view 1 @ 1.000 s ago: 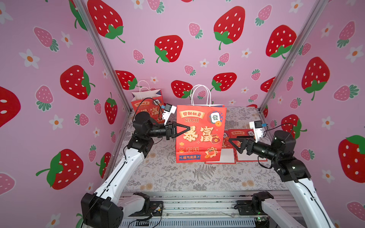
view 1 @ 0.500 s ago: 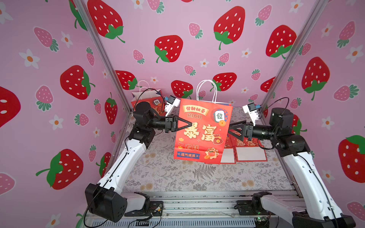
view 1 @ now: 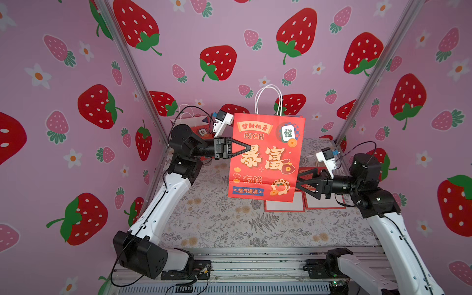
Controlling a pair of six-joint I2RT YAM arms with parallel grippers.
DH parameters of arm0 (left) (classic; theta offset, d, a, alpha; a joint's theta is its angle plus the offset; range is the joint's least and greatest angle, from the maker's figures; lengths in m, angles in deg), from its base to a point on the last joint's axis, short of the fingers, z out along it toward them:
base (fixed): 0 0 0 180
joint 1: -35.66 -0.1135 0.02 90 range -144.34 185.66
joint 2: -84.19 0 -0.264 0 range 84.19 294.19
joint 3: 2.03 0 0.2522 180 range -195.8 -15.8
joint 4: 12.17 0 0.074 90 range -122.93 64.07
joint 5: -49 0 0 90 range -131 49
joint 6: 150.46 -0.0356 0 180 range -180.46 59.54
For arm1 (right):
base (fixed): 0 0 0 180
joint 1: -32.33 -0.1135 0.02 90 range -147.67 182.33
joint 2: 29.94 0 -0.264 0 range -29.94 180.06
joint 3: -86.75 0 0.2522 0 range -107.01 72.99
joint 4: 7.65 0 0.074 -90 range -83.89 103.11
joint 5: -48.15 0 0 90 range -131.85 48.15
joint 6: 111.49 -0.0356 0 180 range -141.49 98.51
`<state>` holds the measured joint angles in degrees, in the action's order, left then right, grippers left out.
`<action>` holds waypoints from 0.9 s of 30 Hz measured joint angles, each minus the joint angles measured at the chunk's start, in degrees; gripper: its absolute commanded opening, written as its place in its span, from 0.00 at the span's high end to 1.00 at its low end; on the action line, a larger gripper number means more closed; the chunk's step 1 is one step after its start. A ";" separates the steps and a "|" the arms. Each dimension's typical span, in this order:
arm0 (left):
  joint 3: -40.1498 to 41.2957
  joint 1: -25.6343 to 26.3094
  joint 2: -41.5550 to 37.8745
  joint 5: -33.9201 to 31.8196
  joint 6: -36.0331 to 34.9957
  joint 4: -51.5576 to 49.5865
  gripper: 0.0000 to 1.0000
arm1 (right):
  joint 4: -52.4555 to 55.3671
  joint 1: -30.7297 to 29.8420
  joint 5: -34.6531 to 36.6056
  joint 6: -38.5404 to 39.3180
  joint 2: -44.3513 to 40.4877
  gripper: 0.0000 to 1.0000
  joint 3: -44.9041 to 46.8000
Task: Put away the paper bag
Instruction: Press the paper bag.
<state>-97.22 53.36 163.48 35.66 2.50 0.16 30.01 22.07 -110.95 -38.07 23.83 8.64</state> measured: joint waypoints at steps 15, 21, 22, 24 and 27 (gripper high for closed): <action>-2.60 2.58 0.37 -1.75 3.13 0.87 1.00 | -11.74 -5.03 3.10 -7.45 1.07 0.23 2.84; -2.80 2.58 0.37 -1.97 2.56 -0.48 1.00 | -12.96 -7.69 6.99 -7.85 1.92 0.22 2.84; -2.80 2.56 0.35 -2.03 1.77 -1.33 1.00 | -12.90 -7.82 7.72 -7.76 1.84 0.21 2.84; -2.80 2.43 0.15 -2.10 0.22 -3.72 1.00 | -12.35 -7.85 9.35 -7.41 1.44 0.19 2.84; -2.69 2.19 -0.20 -2.14 -1.38 -6.21 1.00 | -12.17 -7.85 10.73 -7.23 0.81 0.20 2.84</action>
<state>-99.91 55.54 163.28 33.52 1.12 -6.05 17.84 14.22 -100.22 -45.31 24.64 11.48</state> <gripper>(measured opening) 0.047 0.813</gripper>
